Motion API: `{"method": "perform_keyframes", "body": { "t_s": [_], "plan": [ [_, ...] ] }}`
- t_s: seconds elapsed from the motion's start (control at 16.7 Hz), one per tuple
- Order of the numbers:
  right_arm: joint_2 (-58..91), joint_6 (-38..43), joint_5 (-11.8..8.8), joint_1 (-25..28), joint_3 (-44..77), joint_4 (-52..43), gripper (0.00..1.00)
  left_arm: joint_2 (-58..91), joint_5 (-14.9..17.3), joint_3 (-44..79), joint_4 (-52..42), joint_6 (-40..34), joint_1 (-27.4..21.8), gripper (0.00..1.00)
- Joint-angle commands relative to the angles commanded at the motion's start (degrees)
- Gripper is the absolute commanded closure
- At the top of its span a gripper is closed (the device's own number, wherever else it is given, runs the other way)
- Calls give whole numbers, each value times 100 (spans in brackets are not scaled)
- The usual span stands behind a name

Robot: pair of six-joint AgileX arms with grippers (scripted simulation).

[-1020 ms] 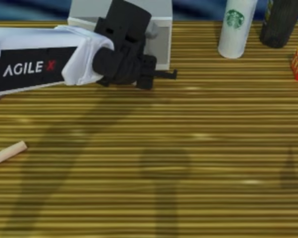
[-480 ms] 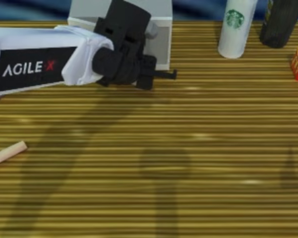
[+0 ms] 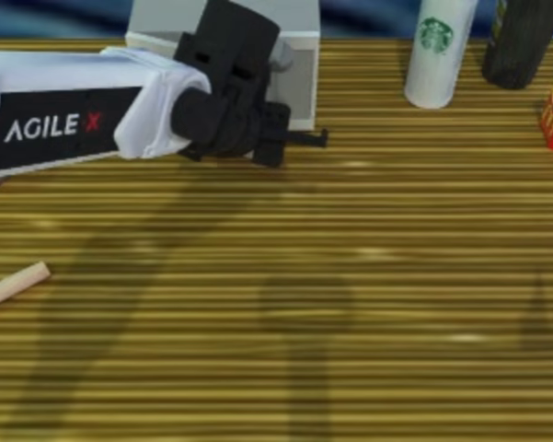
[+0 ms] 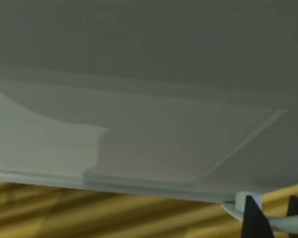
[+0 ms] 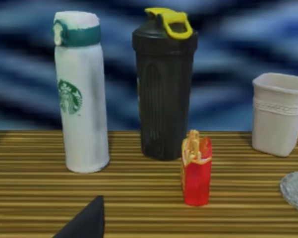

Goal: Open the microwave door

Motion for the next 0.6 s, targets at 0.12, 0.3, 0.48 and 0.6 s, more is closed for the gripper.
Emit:
{"method": "perform_keyframes", "body": {
  "t_s": [0.12, 0.3, 0.48, 0.6],
  "plan": [
    [0, 0, 0, 0, 0, 0, 0, 0, 0, 0, 0, 0, 0, 100],
    [0, 0, 0, 0, 0, 0, 0, -27, 83, -45, 17, 36, -20, 100],
    [0, 0, 0, 0, 0, 0, 0, -146, 193, -184, 99, 207, 46, 100],
    [0, 0, 0, 0, 0, 0, 0, -192, 256, -280, 128, 305, 87, 100]
  ]
}}
